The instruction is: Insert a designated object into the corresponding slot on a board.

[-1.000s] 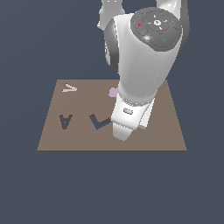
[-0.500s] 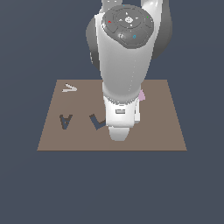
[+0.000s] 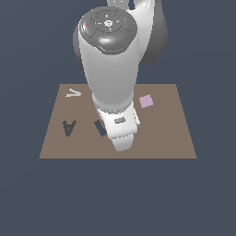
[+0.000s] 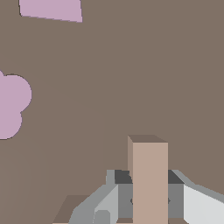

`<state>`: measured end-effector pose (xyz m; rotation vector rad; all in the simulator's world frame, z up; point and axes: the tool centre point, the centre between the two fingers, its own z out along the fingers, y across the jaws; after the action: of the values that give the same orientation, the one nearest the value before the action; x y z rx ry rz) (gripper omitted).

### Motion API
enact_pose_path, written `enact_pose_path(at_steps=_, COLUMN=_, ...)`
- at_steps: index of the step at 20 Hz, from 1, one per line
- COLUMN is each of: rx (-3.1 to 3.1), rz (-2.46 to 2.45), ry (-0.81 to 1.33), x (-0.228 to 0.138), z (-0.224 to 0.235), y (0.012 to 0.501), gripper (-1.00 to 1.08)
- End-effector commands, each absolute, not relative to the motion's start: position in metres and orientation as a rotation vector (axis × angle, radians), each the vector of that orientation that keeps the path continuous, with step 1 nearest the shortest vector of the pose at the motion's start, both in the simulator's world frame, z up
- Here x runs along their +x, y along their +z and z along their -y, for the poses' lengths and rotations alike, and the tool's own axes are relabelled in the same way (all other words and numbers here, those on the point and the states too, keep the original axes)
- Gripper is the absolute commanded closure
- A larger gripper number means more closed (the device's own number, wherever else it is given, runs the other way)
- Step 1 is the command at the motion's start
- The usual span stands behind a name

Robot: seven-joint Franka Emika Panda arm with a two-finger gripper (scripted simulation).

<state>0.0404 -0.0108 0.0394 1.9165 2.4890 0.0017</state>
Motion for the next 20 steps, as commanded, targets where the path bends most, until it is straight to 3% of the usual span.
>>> enact_pose_path(at_steps=1, rx=1.835, rz=-2.549, ry=0.002, x=0.044, z=0.017, y=0.040, gripper=1.08)
enact_pose_path(at_steps=20, rx=1.575, rz=-2.718, ry=0.002, x=0.057, z=0.033, y=0.041, gripper=1.08)
